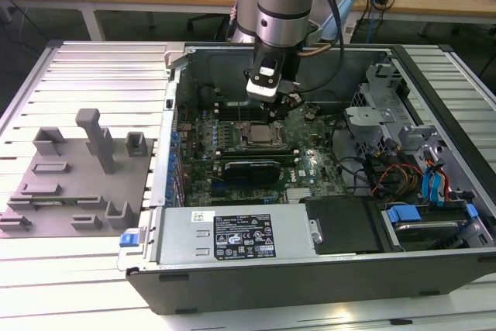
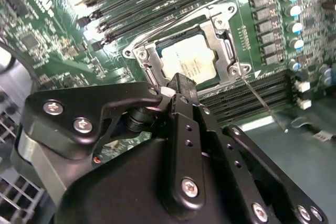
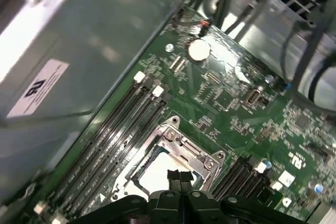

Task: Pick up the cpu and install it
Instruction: 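Close the cpu cover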

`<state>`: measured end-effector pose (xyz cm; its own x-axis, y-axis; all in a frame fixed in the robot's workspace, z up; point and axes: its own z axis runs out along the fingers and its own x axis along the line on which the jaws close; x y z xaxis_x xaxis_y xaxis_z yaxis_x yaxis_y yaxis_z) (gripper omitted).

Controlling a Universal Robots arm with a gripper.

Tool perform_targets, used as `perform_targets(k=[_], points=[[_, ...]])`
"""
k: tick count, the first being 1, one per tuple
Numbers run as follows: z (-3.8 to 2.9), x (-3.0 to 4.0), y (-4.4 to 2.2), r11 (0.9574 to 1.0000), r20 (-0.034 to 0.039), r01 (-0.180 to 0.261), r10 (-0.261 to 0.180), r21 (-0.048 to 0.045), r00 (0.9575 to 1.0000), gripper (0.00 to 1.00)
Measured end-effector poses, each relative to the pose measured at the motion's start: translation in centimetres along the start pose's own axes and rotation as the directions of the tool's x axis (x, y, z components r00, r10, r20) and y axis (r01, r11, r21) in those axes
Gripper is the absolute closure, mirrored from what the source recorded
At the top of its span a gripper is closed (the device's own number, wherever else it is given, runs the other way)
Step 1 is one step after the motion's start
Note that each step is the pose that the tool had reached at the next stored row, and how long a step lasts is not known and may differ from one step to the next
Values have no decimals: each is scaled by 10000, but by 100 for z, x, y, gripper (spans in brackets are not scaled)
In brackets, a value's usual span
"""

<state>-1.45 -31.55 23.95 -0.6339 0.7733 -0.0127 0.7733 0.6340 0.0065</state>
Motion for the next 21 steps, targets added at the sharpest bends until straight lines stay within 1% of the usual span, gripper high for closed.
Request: perform_targets(k=[1, 2, 4, 6, 7, 8, 9, 10, 12, 13, 15, 16, 17, 18, 19, 20, 21], points=[[0, 0, 0, 9998, -1, 213, -213, -3, 9998, 89], [0, 0, 0, 9987, -3, 501, -501, -6, 9987, 89], [0, 0, 0, 9960, -4, 898, -898, -10, 9960, 89], [0, 0, 0, 9922, -5, 1244, -1244, -15, 9922, 89], [0, 0, 0, 9896, -7, 1439, -1439, -17, 9896, 89], [0, 0, 0, 9868, -7, 1618, -1618, -19, 9868, 89], [0, 0, 0, 9810, -7, 1939, -1939, -24, 9810, 89], [1, 0, 0, 9774, -8, 2114, -2114, -26, 9774, 89], [0, 0, 0, 9671, -9, 2545, -2545, -31, 9671, 89], [1, 0, 0, 9592, -9, 2828, -2828, -35, 9592, 89], [1, 0, 0, 9482, -10, 3176, -3176, -39, 9482, 89], [1, 0, 0, 9377, -11, 3475, -3475, -43, 9377, 89], [1, 0, 0, 9244, -11, 3814, -3814, -48, 9244, 89], [1, 0, 0, 9147, -11, 4040, -4040, -52, 9148, 89], [1, 0, 0, 9062, -11, 4228, -4228, -55, 9062, 89], [1, 0, 0, 8958, -11, 4444, -4444, -58, 8958, 89], [1, 0, 0, 8869, -10, 4620, -4620, -59, 8869, 89]])
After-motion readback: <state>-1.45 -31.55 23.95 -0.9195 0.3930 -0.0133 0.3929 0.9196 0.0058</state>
